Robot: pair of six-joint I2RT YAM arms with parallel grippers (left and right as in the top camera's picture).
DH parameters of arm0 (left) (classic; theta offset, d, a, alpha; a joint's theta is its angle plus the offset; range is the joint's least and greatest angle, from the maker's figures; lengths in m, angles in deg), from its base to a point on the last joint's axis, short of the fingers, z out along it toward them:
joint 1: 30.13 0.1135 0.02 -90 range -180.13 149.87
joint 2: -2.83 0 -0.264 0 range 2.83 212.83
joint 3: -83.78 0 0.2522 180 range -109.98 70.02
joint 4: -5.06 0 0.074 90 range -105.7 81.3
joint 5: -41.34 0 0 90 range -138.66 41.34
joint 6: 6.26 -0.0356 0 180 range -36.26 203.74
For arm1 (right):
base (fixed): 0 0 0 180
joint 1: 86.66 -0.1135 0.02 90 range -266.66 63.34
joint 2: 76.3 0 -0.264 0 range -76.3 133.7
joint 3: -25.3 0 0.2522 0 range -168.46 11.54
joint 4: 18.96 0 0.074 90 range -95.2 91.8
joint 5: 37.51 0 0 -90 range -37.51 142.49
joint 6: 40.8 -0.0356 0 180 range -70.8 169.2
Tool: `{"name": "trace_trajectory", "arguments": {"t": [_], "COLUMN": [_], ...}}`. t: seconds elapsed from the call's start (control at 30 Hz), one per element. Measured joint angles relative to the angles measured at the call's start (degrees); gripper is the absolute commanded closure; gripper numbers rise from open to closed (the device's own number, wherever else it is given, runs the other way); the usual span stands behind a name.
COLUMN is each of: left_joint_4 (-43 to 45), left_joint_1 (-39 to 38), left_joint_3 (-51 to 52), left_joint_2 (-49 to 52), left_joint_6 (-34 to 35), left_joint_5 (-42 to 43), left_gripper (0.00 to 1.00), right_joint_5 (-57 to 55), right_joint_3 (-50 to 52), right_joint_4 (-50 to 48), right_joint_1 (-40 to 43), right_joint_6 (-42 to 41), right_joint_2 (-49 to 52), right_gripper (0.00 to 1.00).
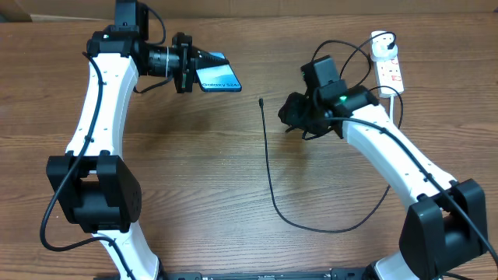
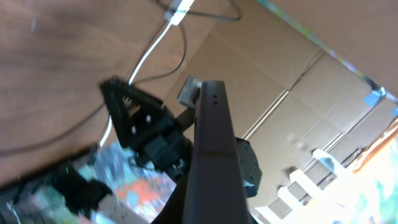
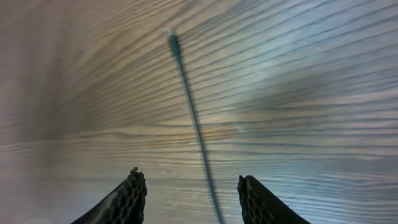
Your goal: Plug charger to phone and switch on socket
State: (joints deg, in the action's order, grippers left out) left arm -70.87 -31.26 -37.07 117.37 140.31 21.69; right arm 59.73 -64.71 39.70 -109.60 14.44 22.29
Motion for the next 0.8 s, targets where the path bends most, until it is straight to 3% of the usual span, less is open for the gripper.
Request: {"name": "trace_trajectory", "arguments": {"t": [0.17,0.4,0.8], "left_joint_4": [-5.2,-5.9,-4.5], "left_joint_1": [0.0,0.7,7.2], "left_joint_3": [0.0,0.0,0.0], "left_joint_2": [0.0,0.0,0.0], "left_joint_6": [-1.3,-3.2,-6.3], "left_joint_5": [-1.0,-1.5,-1.4], "left_gripper": [0.96,0.96,0.96], "right_joint_5": [-6.1,-8.4,-12.2], "right_joint_3": [0.0,-1.4,-20.3], "right_joint_4": [0.1,1.2,5.0], "right_joint_1": [-2.3,-2.3,-3.7], "right_joint_6": [0.5,3.5,17.0], "right_joint_2": [0.0,3.5,20.1], "right_gripper": [0.60,0.62,0.63]}}
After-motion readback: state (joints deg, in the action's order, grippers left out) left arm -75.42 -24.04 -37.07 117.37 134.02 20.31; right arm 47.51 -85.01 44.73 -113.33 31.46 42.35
